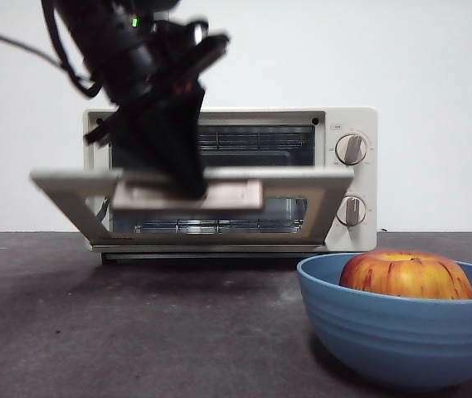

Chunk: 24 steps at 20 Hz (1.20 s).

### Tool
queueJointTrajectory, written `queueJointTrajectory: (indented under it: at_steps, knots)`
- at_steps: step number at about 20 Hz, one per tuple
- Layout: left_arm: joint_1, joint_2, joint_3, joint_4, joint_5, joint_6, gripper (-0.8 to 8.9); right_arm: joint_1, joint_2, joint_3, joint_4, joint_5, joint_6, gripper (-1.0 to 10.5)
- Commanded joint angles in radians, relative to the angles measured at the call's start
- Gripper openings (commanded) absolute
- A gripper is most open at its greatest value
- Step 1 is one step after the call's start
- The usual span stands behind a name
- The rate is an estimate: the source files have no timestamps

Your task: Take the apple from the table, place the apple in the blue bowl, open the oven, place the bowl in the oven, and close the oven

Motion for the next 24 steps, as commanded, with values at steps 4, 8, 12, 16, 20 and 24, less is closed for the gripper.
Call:
queueJointTrajectory:
  at_steps: [4, 8, 12, 16, 20, 24]
  knots:
    - [-0.027, 0.001, 0.018, -0.014, -0.006, 0.032, 0.07, 0.002, 0.026, 0.005, 0.003, -0.034, 0.032, 4.6]
    - [-0.021, -0.056, 0.018, -0.024, -0.006, 0.045, 0.07, -0.032, 0.072, 0.005, 0.036, -0.046, 0.004, 4.4]
    - [0.035, -0.179, 0.018, -0.027, -0.006, 0.048, 0.07, -0.106, 0.155, 0.004, 0.081, -0.092, -0.071, 4.4]
    - [0.113, -0.33, 0.011, -0.027, 0.023, 0.042, 0.07, -0.208, 0.253, -0.012, 0.157, -0.162, -0.151, 4.3]
    - [0.179, -0.465, -0.066, -0.017, 0.024, 0.015, 0.07, -0.29, 0.348, -0.04, 0.262, -0.333, -0.19, 4.2]
    - [0.227, -0.589, -0.245, 0.033, 0.024, -0.032, 0.07, -0.287, 0.417, -0.042, 0.317, -0.364, -0.203, 3.9]
